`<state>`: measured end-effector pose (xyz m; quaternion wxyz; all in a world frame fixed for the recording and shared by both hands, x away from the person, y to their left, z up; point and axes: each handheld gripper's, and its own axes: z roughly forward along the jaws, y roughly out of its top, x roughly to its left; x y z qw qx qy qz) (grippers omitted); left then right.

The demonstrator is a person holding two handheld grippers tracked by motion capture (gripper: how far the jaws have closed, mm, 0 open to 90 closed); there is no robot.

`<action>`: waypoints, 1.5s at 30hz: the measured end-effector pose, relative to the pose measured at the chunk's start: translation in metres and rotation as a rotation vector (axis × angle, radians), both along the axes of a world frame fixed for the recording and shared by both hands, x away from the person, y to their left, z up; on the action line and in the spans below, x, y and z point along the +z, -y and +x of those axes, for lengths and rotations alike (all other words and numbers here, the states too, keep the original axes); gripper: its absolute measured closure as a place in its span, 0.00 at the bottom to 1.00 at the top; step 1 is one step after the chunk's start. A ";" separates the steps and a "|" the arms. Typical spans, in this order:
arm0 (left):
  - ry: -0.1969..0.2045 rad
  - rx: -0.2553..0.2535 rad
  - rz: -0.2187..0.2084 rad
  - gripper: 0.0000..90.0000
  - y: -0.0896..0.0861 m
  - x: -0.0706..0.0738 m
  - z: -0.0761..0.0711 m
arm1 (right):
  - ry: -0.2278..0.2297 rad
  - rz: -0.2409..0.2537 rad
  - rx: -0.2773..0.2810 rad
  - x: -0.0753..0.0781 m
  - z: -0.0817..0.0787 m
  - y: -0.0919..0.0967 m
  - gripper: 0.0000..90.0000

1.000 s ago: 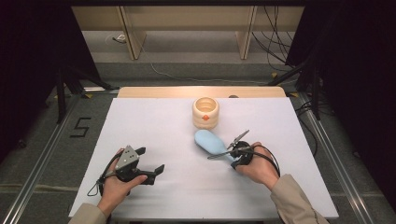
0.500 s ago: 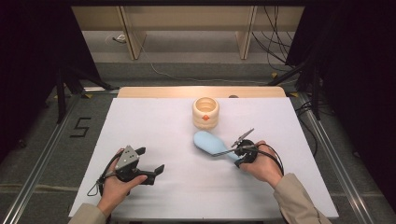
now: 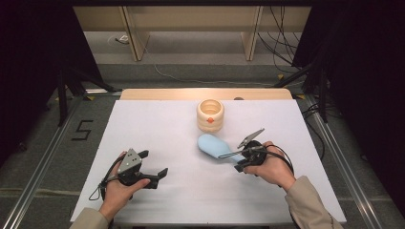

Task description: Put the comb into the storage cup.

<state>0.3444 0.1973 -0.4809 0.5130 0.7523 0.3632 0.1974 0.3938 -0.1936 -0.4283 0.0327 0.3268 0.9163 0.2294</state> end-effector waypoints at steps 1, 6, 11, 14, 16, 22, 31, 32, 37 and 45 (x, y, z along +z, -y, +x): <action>0.000 0.001 0.000 0.00 0.000 0.000 0.000 | 0.003 0.022 0.007 0.003 -0.001 0.000 0.75; 0.000 0.001 -0.001 0.00 0.000 0.000 0.000 | 0.052 0.096 0.034 0.014 -0.001 0.004 0.52; 0.000 0.002 -0.001 0.00 0.000 0.000 0.001 | 0.136 0.138 0.065 0.025 0.004 0.012 0.16; -0.002 0.004 0.000 0.00 0.000 0.000 0.001 | 0.142 0.100 0.078 0.025 0.008 0.015 0.16; -0.002 0.004 0.000 0.00 0.000 0.000 0.001 | 0.132 0.051 0.100 0.022 0.014 0.017 0.14; -0.003 0.006 -0.001 0.00 0.000 0.000 0.001 | 0.091 -0.026 0.117 0.015 0.025 0.014 0.14; -0.002 0.008 -0.004 0.00 -0.001 0.000 0.001 | 0.060 -0.103 0.151 0.008 0.043 -0.006 0.14; -0.002 0.009 -0.004 0.00 -0.001 0.000 0.001 | 0.055 -0.115 0.160 0.007 0.045 -0.008 0.14; -0.002 0.006 -0.002 0.00 0.000 0.000 0.001 | 0.015 -0.155 0.179 -0.001 0.051 -0.019 0.15; -0.003 0.004 -0.004 0.00 0.000 0.000 0.001 | -0.024 -0.205 0.198 -0.012 0.060 -0.035 0.18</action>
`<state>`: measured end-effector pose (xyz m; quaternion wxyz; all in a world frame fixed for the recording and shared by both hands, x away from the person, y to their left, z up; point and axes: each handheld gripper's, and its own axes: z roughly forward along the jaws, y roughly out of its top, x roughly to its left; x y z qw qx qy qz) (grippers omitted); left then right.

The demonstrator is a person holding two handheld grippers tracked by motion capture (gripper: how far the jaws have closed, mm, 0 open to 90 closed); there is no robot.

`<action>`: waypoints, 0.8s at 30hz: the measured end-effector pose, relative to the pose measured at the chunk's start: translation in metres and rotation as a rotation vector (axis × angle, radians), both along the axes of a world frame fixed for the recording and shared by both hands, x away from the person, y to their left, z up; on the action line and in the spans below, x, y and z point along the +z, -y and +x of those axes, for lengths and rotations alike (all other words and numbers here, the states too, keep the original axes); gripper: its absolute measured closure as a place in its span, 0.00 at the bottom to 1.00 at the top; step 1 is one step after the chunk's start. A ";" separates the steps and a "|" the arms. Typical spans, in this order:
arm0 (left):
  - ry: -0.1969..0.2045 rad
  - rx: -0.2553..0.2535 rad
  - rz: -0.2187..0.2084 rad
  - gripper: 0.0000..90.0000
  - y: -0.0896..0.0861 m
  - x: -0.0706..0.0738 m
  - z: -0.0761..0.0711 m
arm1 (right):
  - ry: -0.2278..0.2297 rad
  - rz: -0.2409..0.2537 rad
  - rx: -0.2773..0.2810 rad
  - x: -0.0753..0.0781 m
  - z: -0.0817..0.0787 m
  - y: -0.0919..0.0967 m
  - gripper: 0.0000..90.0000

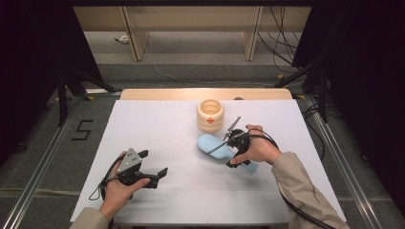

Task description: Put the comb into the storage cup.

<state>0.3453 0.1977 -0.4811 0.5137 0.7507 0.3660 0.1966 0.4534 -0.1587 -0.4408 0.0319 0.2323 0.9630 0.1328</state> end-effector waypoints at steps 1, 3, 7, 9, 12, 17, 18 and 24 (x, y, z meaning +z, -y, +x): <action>0.000 0.000 0.000 0.00 0.000 0.000 0.000 | -0.005 -0.007 -0.003 -0.001 0.001 -0.001 0.18; 0.000 -0.001 0.000 0.00 0.000 0.000 0.000 | -0.006 -0.029 0.003 -0.003 0.003 -0.003 0.20; 0.001 -0.001 0.000 0.00 0.000 0.000 0.000 | -0.008 -0.053 0.011 -0.009 0.009 -0.005 0.25; 0.000 -0.003 0.000 0.00 0.000 0.000 0.000 | -0.009 -0.063 0.016 -0.010 0.009 -0.006 0.26; 0.000 -0.003 -0.001 0.00 0.000 0.000 0.000 | -0.027 -0.085 0.013 -0.012 0.011 -0.010 0.32; 0.001 -0.003 -0.003 0.00 0.000 0.000 0.000 | -0.036 -0.092 0.018 -0.014 0.012 -0.014 0.41; 0.001 -0.002 -0.005 0.00 0.000 0.000 0.000 | -0.045 -0.102 0.025 -0.016 0.012 -0.015 0.43; 0.001 -0.001 -0.005 0.00 0.000 0.000 0.000 | -0.050 -0.114 0.013 -0.015 0.016 -0.016 0.51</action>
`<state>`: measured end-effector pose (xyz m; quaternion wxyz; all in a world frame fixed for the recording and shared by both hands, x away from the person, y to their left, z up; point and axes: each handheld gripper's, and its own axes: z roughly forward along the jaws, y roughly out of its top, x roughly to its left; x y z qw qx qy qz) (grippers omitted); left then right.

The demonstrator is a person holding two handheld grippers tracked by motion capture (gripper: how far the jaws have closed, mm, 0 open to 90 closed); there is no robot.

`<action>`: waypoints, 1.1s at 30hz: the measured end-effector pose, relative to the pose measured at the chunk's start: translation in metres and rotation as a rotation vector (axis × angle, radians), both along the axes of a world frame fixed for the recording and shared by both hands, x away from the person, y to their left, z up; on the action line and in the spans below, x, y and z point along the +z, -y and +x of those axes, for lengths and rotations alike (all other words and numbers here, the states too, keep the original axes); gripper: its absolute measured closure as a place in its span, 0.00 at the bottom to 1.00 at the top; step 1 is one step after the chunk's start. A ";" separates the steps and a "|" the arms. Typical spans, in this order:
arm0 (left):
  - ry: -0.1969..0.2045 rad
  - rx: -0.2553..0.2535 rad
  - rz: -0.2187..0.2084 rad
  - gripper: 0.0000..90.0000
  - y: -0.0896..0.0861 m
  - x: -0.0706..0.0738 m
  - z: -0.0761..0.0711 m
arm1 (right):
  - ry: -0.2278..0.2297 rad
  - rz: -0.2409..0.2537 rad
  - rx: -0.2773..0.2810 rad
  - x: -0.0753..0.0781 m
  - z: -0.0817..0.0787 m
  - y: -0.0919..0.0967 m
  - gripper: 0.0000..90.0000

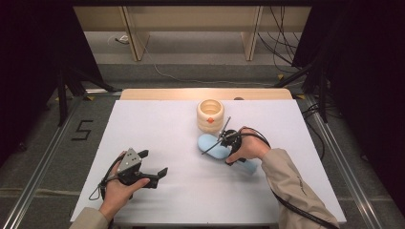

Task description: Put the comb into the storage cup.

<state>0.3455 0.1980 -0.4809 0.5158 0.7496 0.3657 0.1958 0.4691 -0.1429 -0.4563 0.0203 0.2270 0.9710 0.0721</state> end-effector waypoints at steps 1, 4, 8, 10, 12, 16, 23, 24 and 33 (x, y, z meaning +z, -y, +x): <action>0.000 0.000 -0.001 0.00 0.000 0.000 0.000 | 0.001 -0.002 0.000 0.000 0.000 0.000 0.53; -0.001 -0.002 0.000 0.00 0.000 0.000 0.000 | 0.005 -0.010 0.000 0.001 0.001 0.000 0.56; -0.001 -0.003 0.000 0.00 0.000 0.000 0.000 | 0.005 -0.027 -0.005 0.002 0.000 -0.001 0.68; -0.001 -0.002 0.000 0.00 0.000 0.000 0.000 | 0.003 -0.027 -0.004 0.002 0.000 -0.001 0.70; -0.001 -0.002 0.000 0.00 0.000 0.000 0.000 | -0.001 -0.030 -0.014 0.002 -0.001 -0.002 0.76; -0.001 -0.003 -0.001 0.00 0.000 0.000 0.000 | -0.007 -0.033 -0.028 0.002 -0.001 -0.002 0.77; -0.001 -0.001 -0.002 0.00 0.000 0.000 0.000 | -0.012 -0.042 -0.051 0.002 -0.003 -0.004 0.78; -0.001 -0.001 -0.003 0.00 0.000 0.000 0.000 | -0.012 -0.042 -0.051 0.002 -0.003 -0.004 0.78; -0.001 -0.002 -0.002 0.00 0.000 0.000 0.000 | 0.000 -0.021 -0.049 0.003 -0.005 0.000 0.78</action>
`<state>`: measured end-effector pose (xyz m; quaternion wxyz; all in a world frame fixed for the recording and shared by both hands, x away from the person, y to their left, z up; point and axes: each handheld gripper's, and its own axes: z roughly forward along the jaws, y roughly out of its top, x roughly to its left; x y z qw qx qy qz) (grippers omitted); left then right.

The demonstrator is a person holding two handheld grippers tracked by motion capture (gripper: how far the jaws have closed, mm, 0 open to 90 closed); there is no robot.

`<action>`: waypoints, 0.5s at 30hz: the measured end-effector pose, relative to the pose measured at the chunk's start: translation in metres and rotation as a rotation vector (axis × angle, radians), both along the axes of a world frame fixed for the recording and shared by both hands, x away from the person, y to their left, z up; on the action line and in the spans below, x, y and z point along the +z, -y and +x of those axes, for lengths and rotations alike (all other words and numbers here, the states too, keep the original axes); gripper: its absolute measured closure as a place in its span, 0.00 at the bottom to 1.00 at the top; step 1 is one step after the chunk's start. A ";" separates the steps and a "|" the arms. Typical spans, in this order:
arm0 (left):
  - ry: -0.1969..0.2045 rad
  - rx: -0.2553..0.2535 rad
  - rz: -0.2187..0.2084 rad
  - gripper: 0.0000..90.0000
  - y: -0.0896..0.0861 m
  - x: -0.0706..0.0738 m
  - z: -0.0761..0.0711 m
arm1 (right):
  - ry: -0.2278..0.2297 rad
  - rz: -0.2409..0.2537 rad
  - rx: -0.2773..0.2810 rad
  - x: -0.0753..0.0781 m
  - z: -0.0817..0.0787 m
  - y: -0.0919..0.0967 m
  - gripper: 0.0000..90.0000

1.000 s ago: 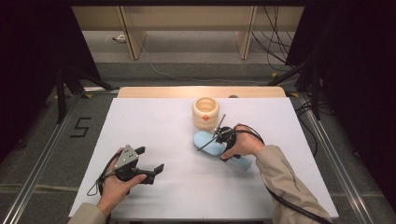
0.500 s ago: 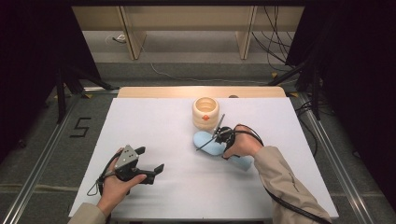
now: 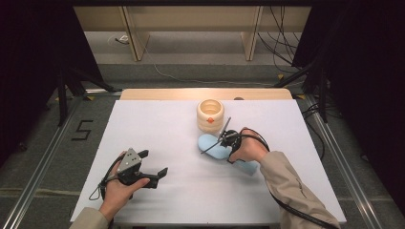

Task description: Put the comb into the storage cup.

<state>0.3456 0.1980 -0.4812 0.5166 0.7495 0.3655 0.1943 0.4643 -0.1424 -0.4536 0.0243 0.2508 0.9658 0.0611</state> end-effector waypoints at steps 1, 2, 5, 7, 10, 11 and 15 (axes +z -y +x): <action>0.000 0.000 0.000 0.00 0.000 0.000 0.000 | 0.001 0.004 -0.008 0.000 -0.001 0.000 0.78; 0.000 0.000 -0.001 0.00 0.000 0.000 0.000 | 0.010 0.017 -0.005 -0.001 -0.001 0.001 0.78; 0.000 0.000 -0.001 0.00 0.000 0.000 0.000 | 0.012 0.019 -0.001 0.000 -0.002 0.002 0.78; 0.000 0.000 -0.001 0.00 0.000 0.000 0.000 | 0.018 0.025 0.005 0.000 -0.003 0.003 0.78; 0.000 0.000 0.000 0.00 0.000 0.000 0.000 | 0.045 0.028 0.007 0.002 -0.004 0.005 0.78; -0.001 0.000 0.000 0.00 0.000 0.000 0.000 | 0.050 0.032 0.006 0.002 -0.005 0.006 0.78; 0.000 0.000 0.000 0.00 0.000 0.000 0.000 | 0.057 0.060 0.005 0.007 -0.007 0.008 0.78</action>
